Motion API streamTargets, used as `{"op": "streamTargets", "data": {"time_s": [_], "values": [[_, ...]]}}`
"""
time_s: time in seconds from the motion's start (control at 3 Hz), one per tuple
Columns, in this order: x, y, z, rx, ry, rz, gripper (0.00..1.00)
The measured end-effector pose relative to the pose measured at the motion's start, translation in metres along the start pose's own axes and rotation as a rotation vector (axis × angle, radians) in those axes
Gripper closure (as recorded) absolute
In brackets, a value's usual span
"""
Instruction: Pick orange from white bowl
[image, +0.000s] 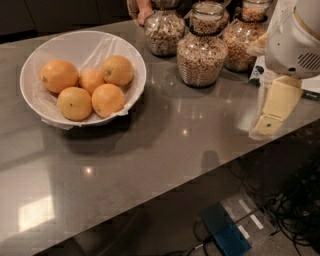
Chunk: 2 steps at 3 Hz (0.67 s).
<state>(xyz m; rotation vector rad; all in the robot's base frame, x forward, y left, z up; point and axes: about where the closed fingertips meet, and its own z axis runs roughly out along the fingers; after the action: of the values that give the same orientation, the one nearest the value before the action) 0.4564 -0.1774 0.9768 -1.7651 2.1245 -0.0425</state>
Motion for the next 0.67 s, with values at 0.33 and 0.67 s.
{"op": "streamTargets", "data": {"time_s": [0.33, 0.67], "values": [[-0.064, -0.006, 0.014, 0.008, -0.086, -0.141, 0.0], [-0.103, -0.014, 0.018, 0.054, -0.153, -0.257, 0.0]]}}
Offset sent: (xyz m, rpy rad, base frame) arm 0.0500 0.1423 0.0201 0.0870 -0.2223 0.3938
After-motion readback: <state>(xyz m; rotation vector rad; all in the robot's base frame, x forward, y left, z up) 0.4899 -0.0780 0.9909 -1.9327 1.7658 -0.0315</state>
